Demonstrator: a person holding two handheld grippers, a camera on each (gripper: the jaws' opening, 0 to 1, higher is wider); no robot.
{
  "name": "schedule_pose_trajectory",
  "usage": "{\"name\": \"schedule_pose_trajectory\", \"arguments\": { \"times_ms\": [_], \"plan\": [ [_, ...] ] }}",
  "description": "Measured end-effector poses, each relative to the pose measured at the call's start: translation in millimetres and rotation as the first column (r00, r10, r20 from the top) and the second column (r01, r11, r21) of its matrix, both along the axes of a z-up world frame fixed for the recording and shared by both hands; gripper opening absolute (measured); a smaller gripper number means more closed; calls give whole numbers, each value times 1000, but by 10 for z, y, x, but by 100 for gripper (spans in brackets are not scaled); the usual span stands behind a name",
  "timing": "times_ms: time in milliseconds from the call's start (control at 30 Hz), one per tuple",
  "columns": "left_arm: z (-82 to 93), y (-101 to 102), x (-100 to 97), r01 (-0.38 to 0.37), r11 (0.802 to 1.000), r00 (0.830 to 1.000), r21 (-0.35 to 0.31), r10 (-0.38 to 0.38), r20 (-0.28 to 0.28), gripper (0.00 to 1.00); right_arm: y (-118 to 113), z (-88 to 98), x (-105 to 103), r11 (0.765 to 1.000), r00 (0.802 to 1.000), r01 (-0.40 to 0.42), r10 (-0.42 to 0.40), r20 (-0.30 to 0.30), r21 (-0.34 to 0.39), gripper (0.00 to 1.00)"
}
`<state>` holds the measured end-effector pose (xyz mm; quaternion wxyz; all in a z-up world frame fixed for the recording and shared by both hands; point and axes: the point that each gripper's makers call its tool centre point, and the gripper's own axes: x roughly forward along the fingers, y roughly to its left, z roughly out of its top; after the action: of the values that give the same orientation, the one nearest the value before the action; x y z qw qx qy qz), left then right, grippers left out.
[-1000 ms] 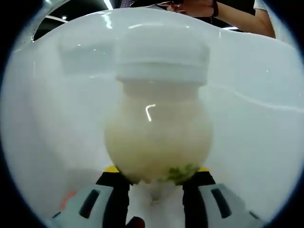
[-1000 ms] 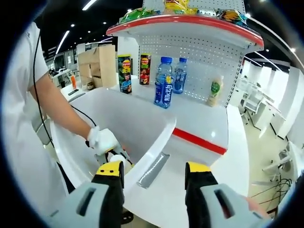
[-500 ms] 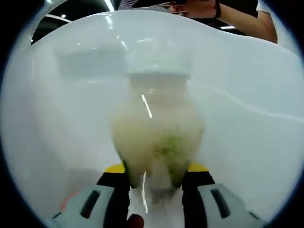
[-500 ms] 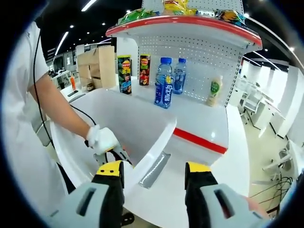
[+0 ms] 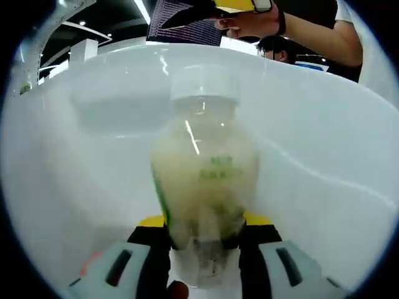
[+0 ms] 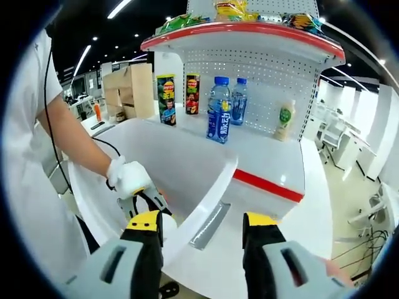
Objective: Place the items from the shopping basket onto the snack and drink counter
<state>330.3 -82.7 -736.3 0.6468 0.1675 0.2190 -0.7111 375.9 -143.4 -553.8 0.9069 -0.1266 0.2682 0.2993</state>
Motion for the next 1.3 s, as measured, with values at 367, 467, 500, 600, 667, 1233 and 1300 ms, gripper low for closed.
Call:
{"name": "schedule_pose_trajectory", "arguments": {
  "times_ms": [367,467,500,600,667,1233,1300],
  "plan": [
    [260,18,-28,-4,999,1000,-36,5,22,43,83,166,-42,997,1000,-21,19,25,71,51],
    [352,5,-33,-11,999,1000,-51,13,28,43,135,169,-87,996,999,-43,41,25,73,51],
    [379,-1,-37,-13,998,999,-58,15,34,43,147,173,-97,996,999,-48,46,25,76,51],
    [463,-16,-44,-17,997,999,-78,20,35,43,205,187,-157,994,997,-77,76,21,81,51],
    [503,-21,-40,-20,996,999,-83,23,44,43,236,195,-193,993,996,-93,92,21,78,51],
    [1140,10,94,-114,976,992,-184,123,38,43,370,497,-354,979,986,-152,141,85,138,51],
    [1194,14,101,-123,974,991,-192,132,35,43,365,522,-354,979,986,-149,137,95,138,51]
  ]
}}
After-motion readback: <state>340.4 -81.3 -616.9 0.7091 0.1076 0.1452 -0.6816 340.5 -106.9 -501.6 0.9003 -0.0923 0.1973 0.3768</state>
